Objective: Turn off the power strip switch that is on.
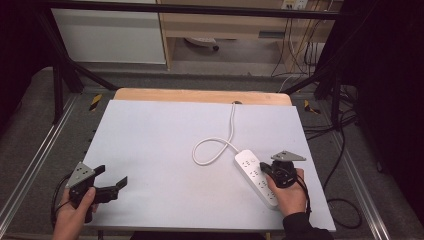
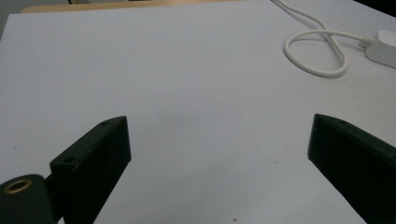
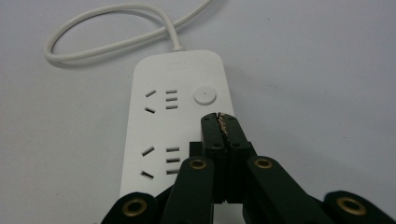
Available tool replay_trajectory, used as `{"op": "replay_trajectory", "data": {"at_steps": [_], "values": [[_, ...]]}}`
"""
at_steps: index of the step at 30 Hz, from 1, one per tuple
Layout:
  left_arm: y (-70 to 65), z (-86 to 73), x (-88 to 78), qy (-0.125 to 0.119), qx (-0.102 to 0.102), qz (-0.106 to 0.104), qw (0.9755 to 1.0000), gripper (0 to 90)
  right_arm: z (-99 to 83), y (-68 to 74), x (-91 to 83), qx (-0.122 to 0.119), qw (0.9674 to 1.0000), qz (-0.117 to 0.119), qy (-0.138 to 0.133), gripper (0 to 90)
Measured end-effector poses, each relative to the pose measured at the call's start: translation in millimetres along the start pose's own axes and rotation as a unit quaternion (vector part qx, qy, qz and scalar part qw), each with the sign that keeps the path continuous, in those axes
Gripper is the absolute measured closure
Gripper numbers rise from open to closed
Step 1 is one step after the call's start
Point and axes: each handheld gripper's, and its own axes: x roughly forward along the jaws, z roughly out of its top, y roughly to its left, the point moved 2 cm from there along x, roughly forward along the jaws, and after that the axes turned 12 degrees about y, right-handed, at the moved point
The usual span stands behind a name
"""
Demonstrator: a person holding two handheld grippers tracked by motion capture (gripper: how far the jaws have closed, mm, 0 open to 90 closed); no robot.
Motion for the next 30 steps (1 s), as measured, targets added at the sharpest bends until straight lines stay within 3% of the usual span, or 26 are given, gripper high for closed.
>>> {"op": "replay_trajectory", "data": {"at_steps": [19, 27, 30], "values": [[0.6, -0.2, -0.3, 0.000, -0.001, 0.002, 1.0000, 5.7, -2.5, -3.1, 3.1, 0.009, 0.9999, 0.011, -0.003, 90.0], [0.2, -0.3, -0.2, 0.000, -0.002, 0.001, 1.0000, 5.7, -1.9, 3.3, 4.2, -0.006, 0.9999, 0.010, 0.000, 90.0], [0.2, -0.4, -0.2, 0.000, -0.003, 0.001, 1.0000, 5.7, -2.3, 1.3, 4.5, 0.007, 0.9997, 0.021, -0.005, 90.0]]}}
